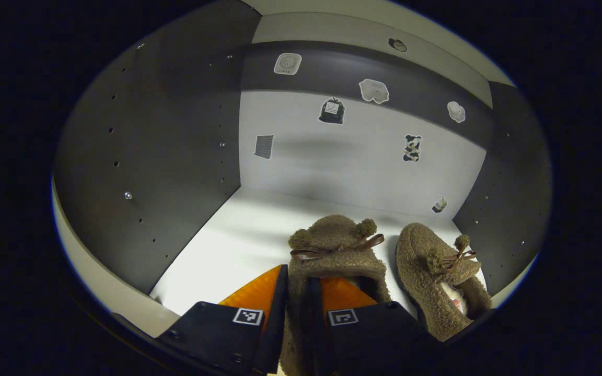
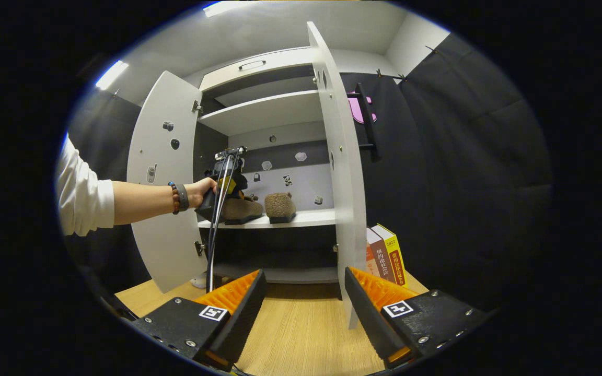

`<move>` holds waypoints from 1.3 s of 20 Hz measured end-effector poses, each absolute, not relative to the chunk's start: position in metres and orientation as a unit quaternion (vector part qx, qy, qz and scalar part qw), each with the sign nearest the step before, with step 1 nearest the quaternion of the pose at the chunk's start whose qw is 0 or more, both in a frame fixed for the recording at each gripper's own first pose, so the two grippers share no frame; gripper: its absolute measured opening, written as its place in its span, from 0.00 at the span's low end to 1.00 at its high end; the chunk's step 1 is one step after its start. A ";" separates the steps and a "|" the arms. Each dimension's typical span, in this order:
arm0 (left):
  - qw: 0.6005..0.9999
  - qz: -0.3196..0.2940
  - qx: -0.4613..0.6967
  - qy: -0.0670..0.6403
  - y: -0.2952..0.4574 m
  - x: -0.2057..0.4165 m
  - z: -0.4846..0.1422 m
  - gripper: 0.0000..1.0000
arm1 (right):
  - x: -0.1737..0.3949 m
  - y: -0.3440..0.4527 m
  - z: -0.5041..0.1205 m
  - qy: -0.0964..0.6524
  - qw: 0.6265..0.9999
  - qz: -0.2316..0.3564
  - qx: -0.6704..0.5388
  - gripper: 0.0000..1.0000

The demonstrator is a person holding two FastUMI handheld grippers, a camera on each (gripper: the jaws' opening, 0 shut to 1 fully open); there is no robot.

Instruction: Grab one shoe with the right hand and put it into the shoe cabinet, grab the other shoe with the left hand and put it into the shoe cabinet; then close the right door with the right hand and the left door with the left hand.

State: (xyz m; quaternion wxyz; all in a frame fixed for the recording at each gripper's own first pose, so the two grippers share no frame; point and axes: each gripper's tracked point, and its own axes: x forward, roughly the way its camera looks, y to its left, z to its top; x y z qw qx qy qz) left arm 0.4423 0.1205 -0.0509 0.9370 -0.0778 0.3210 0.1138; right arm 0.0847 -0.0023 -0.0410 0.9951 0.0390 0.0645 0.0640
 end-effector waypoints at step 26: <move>0.990 -0.007 -0.093 0.106 0.072 0.277 0.093 0.99 | 0.077 0.014 -0.026 0.044 0.994 0.085 0.057 0.93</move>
